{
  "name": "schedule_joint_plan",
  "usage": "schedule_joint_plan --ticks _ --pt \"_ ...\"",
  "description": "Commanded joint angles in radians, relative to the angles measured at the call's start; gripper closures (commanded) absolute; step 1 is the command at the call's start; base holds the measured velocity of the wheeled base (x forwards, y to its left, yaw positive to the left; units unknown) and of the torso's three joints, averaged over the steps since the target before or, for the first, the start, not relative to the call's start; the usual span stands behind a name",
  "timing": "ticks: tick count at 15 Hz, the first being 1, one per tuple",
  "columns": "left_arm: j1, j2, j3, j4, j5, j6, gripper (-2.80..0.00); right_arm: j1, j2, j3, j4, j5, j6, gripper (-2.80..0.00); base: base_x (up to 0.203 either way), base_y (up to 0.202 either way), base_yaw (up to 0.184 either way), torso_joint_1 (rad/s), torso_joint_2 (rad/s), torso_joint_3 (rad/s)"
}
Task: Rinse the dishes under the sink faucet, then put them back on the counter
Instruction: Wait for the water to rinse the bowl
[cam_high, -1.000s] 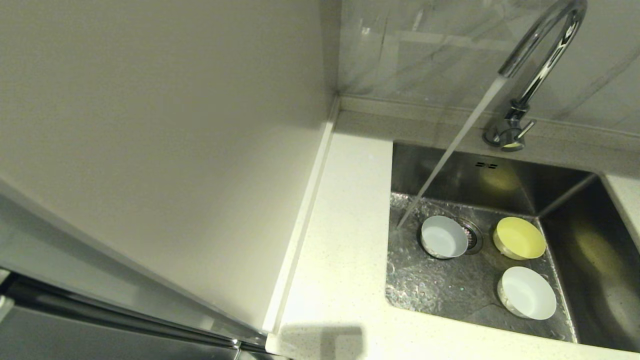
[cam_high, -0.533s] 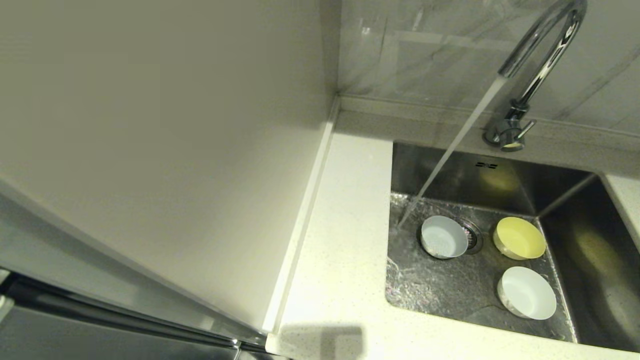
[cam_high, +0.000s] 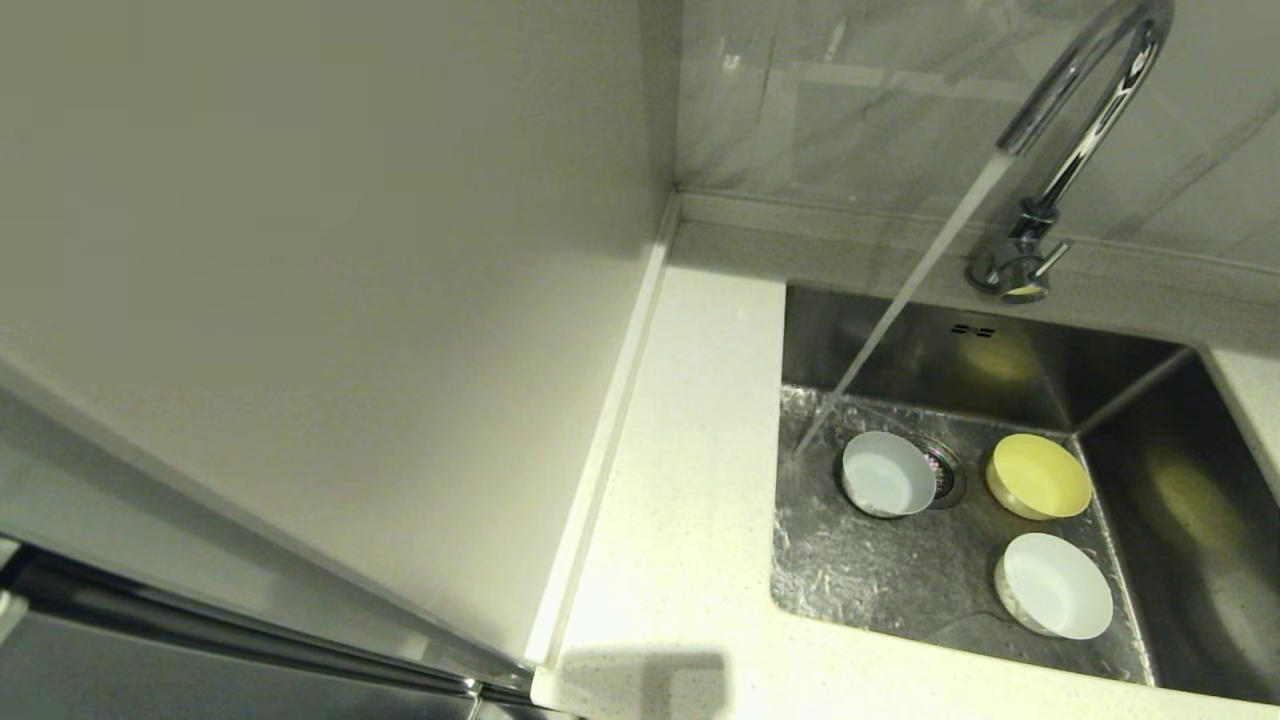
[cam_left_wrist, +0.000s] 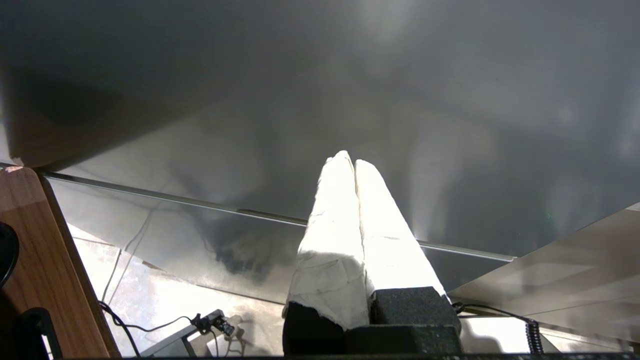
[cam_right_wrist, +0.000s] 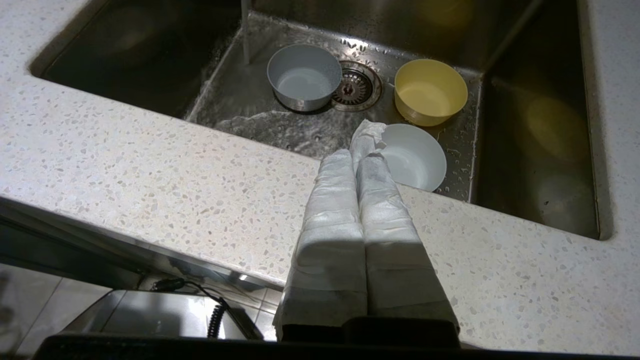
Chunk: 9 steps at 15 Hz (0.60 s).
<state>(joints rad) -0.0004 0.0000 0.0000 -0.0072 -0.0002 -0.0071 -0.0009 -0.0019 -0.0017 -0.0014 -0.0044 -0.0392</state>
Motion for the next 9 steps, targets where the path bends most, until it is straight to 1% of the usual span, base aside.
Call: schedule_joint_plan --ticks 1,9 --pt "0.0 -0.001 0.003 0.0 0.0 -0.001 0.0 0.0 0.002 0.0 0.0 0.0 -0.001 0.0 0.0 0.0 0.0 0.0 0.0 0.0" --pt "0.0 0.0 0.003 0.0 0.0 -0.001 0.0 0.001 0.002 0.0 0.0 0.001 -0.001 0.0 0.0 0.0 0.0 0.0 0.0 0.0"
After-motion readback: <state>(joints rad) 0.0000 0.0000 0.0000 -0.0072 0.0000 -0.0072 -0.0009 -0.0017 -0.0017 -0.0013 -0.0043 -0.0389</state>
